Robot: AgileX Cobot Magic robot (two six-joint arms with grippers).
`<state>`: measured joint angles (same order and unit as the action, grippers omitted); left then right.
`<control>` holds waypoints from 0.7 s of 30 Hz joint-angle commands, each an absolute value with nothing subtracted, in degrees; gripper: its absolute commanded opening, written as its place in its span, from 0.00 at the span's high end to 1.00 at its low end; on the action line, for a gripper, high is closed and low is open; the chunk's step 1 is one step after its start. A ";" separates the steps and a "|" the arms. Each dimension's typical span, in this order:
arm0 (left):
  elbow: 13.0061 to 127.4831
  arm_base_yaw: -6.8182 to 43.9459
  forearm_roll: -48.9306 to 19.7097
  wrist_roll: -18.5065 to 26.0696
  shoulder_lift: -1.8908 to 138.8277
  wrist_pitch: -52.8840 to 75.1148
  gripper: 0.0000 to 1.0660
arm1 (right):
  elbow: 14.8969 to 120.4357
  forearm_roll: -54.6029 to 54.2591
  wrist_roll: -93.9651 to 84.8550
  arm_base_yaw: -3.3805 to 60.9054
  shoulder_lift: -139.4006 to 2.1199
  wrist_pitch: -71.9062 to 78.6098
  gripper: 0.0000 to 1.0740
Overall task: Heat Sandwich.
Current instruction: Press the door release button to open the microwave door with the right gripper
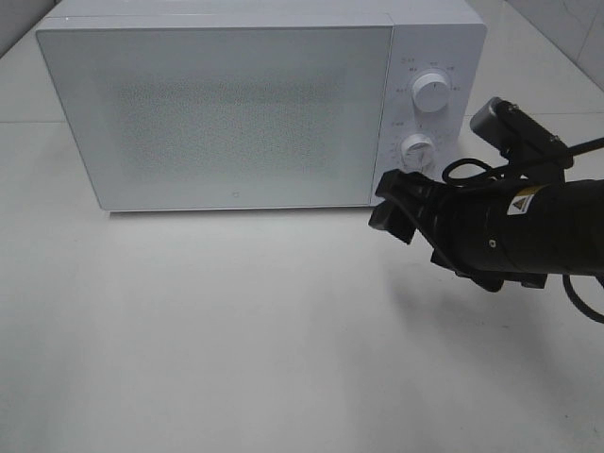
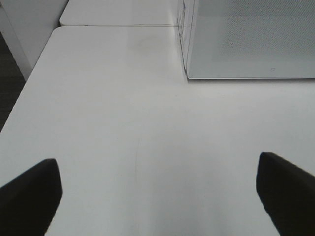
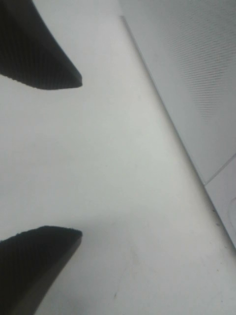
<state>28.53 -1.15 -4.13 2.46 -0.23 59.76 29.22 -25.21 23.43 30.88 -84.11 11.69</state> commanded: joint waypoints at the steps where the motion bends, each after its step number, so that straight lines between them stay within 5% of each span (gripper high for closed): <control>1: 28.42 -1.32 -4.18 2.41 -1.89 59.30 0.03 | 29.39 -24.01 13.69 30.60 -81.65 4.47 0.29; 21: 28.42 -1.32 -4.18 2.41 -1.89 59.30 0.03 | 29.39 -5.39 -2.41 30.60 -67.38 -26.59 0.29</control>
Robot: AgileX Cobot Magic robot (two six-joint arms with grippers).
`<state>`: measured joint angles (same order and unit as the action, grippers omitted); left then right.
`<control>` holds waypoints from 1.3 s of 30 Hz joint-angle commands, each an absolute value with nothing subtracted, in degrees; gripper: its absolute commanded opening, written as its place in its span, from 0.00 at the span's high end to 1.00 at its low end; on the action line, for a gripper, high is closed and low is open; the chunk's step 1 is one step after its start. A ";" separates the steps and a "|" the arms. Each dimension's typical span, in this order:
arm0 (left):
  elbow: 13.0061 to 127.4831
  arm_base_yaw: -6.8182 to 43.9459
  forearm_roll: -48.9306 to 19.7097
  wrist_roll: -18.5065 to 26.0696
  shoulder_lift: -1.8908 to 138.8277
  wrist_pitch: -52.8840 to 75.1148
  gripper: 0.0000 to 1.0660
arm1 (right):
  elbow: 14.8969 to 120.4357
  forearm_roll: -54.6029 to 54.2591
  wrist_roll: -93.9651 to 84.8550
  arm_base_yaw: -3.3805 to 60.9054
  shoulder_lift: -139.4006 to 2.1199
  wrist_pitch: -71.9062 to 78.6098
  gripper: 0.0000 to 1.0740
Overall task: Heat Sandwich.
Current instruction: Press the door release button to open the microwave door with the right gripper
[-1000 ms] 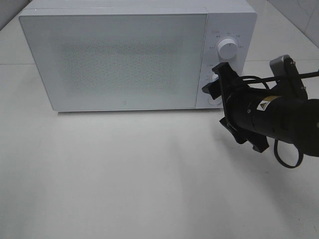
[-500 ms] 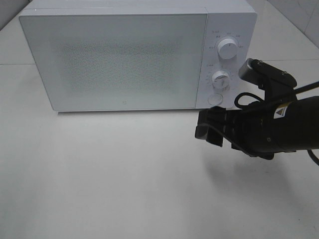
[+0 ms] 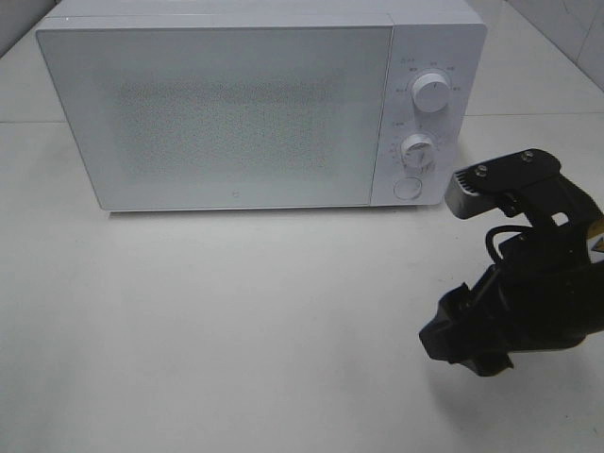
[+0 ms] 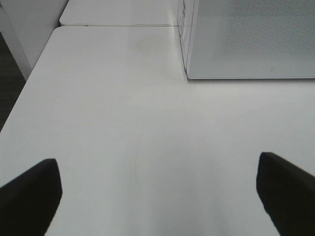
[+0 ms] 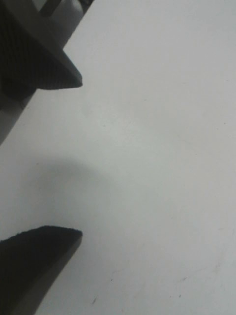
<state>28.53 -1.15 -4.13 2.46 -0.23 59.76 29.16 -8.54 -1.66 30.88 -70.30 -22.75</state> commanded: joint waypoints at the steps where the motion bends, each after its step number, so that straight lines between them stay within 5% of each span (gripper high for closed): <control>1: 28.42 -1.32 -4.18 2.41 -1.89 59.30 0.03 | 29.39 -5.04 -2.41 30.60 -66.06 -27.73 0.29; 23: 28.42 -1.32 -4.18 2.41 -1.89 59.30 0.03 | 32.72 -4.01 4.01 30.54 -29.91 -54.03 0.29; 39: 28.42 -1.32 -4.18 2.41 -1.89 59.30 0.03 | 31.86 4.13 4.93 15.24 -6.25 -64.52 0.29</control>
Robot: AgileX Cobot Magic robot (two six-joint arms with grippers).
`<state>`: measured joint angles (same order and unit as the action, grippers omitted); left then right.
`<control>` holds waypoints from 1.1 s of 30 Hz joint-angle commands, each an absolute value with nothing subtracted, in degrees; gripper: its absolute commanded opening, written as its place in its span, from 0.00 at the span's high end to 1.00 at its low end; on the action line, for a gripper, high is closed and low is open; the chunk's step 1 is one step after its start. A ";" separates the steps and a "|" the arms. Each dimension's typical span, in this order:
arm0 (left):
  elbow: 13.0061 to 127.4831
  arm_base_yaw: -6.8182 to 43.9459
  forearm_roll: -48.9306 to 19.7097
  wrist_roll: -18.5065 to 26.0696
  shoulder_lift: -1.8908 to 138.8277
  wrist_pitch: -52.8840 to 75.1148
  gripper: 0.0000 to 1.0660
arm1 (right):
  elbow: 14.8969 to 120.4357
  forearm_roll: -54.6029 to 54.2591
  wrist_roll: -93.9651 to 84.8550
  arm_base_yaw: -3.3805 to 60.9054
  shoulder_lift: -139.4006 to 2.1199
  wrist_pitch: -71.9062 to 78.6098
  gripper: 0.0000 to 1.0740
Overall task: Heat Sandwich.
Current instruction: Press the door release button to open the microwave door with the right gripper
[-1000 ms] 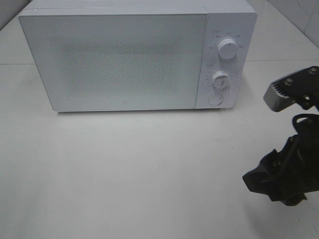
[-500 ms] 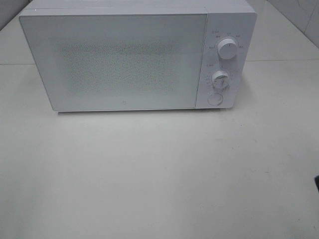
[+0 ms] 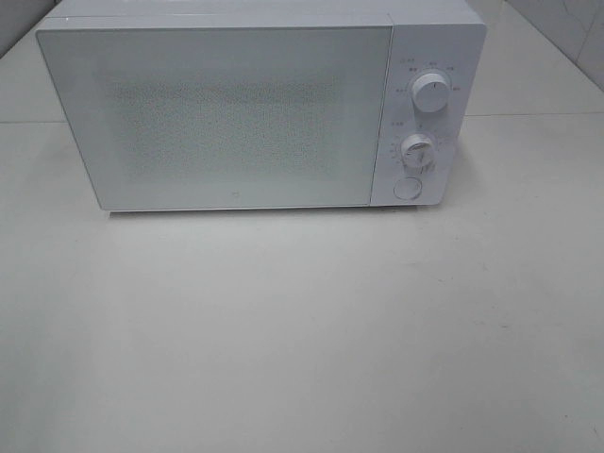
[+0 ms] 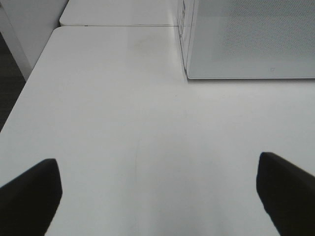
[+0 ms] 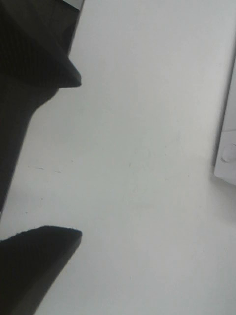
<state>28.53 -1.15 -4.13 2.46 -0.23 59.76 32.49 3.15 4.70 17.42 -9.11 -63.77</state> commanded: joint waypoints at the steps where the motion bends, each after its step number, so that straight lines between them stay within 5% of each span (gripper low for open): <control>1: 28.42 -1.32 -4.18 2.41 -1.89 59.30 0.03 | 31.86 4.13 4.93 15.24 -6.25 -64.52 0.29; 10: 28.42 -1.32 -4.18 2.41 -1.89 59.30 0.03 | 28.93 4.47 4.58 10.26 1.60 -59.64 0.29; 33: 28.42 -1.32 -4.13 2.41 -1.66 59.30 0.03 | 30.77 4.01 5.56 10.31 -0.52 -54.95 0.29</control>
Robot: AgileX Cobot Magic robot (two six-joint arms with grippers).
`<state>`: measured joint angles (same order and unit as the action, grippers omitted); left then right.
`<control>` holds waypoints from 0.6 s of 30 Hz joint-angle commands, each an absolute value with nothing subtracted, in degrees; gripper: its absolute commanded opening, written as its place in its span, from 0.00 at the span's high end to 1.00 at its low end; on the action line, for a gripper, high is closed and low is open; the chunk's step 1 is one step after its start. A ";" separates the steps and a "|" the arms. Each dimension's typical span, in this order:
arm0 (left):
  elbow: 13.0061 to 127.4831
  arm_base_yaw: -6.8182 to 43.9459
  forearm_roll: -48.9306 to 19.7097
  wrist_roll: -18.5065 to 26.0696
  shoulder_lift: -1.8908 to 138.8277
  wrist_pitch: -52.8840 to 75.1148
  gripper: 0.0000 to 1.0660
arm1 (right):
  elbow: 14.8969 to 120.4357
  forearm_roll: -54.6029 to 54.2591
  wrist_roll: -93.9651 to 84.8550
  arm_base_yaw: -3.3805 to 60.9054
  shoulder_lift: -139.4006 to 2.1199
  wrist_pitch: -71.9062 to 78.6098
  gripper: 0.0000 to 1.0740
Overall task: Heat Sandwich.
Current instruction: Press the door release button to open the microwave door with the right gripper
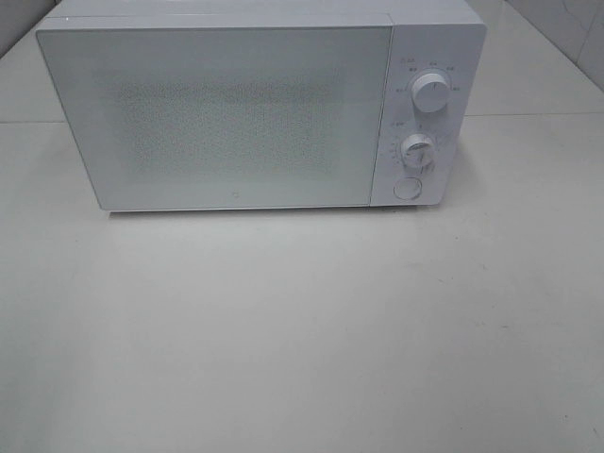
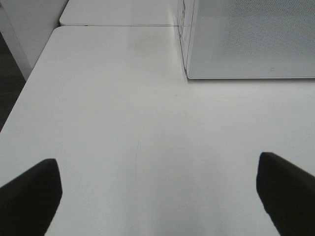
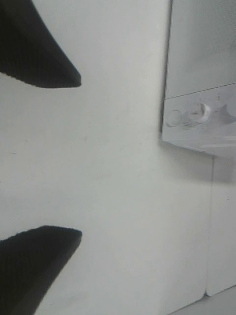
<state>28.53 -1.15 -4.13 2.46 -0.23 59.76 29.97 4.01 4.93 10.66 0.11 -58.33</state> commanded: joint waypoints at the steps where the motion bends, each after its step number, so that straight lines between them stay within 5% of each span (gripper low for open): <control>1: 28.42 -1.32 -4.13 2.41 -1.66 59.30 0.03 | 30.77 3.95 5.56 10.31 -2.58 -52.83 0.29; 18: 28.42 -1.32 -4.13 2.41 -1.66 59.30 0.03 | 30.65 4.47 5.56 10.31 -21.60 -29.45 0.29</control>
